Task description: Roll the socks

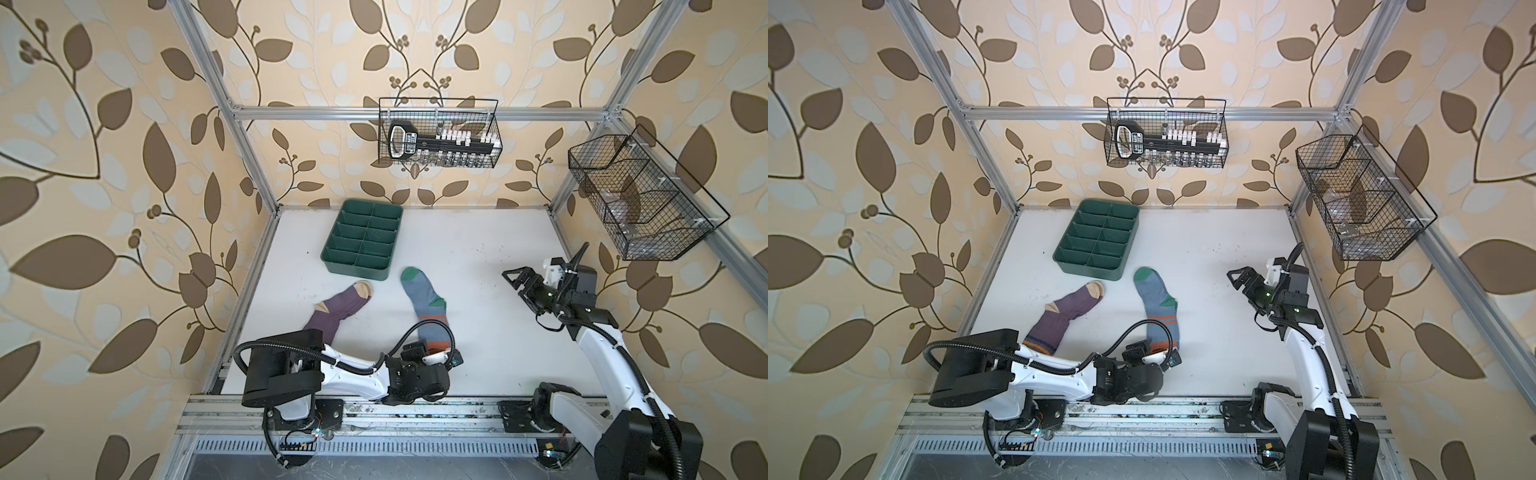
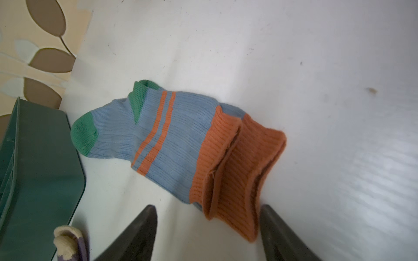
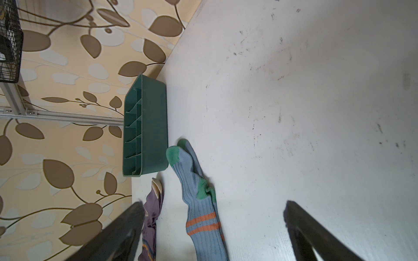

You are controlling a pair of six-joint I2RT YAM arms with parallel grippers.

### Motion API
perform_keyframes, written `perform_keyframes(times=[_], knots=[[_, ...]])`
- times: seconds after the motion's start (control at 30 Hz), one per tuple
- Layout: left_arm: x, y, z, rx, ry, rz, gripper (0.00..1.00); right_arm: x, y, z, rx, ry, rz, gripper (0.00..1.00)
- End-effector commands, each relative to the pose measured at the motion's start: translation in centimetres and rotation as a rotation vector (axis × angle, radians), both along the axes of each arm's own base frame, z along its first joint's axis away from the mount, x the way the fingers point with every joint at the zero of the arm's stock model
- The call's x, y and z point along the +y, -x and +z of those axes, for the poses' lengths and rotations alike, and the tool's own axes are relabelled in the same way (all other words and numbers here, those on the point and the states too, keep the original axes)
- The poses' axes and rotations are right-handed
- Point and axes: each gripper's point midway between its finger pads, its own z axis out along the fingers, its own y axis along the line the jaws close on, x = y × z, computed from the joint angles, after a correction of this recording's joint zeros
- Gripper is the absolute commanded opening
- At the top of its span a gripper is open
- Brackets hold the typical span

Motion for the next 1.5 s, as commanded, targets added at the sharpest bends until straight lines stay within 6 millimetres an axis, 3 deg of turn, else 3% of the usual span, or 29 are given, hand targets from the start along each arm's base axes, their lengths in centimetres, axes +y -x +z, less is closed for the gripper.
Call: perform_keyframes(times=[0.0, 0.13, 0.27, 0.47, 0.53, 0.6, 0.67, 0.8, 1.07, 1.3, 1.47], knots=[[-1.1, 0.1, 0.1, 0.033, 0.026, 0.010, 0.64, 0.1, -0.3, 0.2, -0.012, -0.007, 0.012, 0.97], [-1.2, 0.1, 0.1, 0.051, 0.034, 0.021, 0.51, 0.1, -0.2, 0.2, -0.017, -0.009, 0.013, 0.97], [-1.2, 0.2, 0.0, 0.064, 0.026, 0.030, 0.30, 0.3, -0.1, 0.3, -0.022, -0.007, 0.021, 0.97], [-1.7, 0.8, -0.6, 0.153, 0.023, 0.025, 0.21, 1.3, -0.1, 0.4, -0.020, 0.009, 0.069, 0.97], [-1.7, 1.0, -0.8, 0.193, 0.022, 0.023, 0.23, 1.7, 0.0, 0.5, -0.021, 0.017, 0.082, 0.97], [-1.7, 0.9, -0.7, 0.201, 0.026, 0.026, 0.52, 1.9, 0.1, 0.6, -0.026, 0.029, 0.094, 0.97], [-1.5, 0.9, -0.5, 0.198, 0.026, 0.021, 0.66, 2.1, 0.2, 0.7, -0.030, 0.036, 0.103, 0.97], [-1.2, 1.0, -0.3, 0.200, 0.027, 0.016, 0.76, 2.2, 0.2, 1.0, -0.040, 0.048, 0.109, 0.97], [-0.2, -0.6, -0.7, 0.119, -0.007, 0.089, 0.78, 2.2, 0.4, 1.1, -0.047, 0.054, 0.113, 0.97], [0.5, -3.2, -0.4, 0.068, 0.012, 0.177, 0.70, 2.5, 0.4, 1.2, -0.051, 0.051, 0.120, 0.98], [0.2, -3.9, 0.1, 0.086, 0.033, 0.180, 0.61, 2.5, 0.4, 1.1, -0.051, 0.052, 0.122, 0.98]])
